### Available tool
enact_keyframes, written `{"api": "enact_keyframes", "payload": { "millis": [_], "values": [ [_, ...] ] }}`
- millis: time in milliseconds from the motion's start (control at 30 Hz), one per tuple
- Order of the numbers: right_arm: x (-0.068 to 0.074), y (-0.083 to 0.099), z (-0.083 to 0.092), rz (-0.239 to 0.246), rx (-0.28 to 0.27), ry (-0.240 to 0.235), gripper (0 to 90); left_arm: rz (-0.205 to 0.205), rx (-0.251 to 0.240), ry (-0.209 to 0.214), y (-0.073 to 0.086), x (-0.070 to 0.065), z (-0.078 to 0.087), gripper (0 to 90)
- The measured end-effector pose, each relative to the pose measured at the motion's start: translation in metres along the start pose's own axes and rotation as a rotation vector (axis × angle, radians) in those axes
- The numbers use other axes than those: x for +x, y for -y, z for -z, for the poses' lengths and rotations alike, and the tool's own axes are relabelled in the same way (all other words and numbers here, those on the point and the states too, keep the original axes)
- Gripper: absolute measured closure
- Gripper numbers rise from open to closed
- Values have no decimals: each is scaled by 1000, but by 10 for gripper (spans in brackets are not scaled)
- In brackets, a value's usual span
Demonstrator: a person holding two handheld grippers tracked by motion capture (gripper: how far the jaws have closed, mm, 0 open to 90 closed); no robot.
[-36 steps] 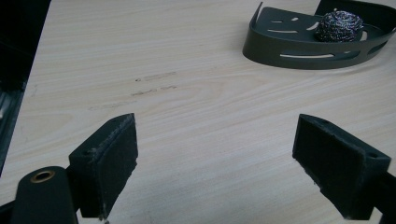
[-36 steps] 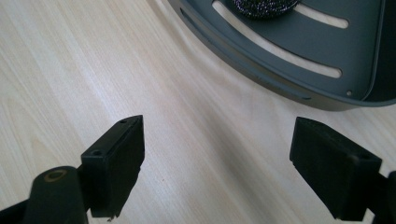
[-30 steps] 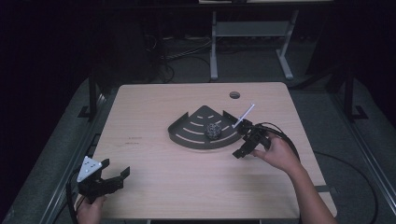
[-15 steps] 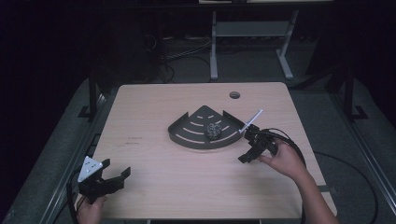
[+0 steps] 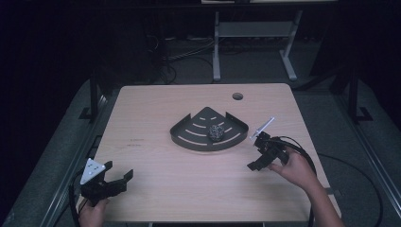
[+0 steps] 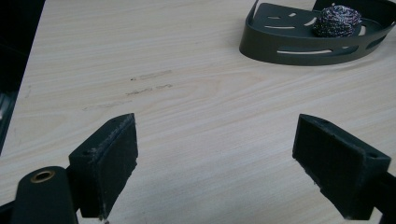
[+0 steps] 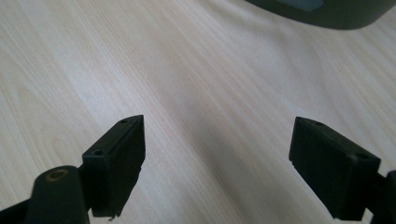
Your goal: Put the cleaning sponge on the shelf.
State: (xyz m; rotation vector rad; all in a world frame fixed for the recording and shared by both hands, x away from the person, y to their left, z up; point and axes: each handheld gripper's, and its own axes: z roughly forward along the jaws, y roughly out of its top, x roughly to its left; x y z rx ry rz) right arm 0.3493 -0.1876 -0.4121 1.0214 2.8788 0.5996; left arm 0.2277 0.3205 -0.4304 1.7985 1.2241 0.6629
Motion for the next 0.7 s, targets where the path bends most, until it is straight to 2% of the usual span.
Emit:
{"api": "enact_keyframes", "payload": {
  "millis": [700],
  "values": [
    [8,27,1,-5,-22,10,181,-7,-4,3,-1,-2,-1,133]
  ]
}}
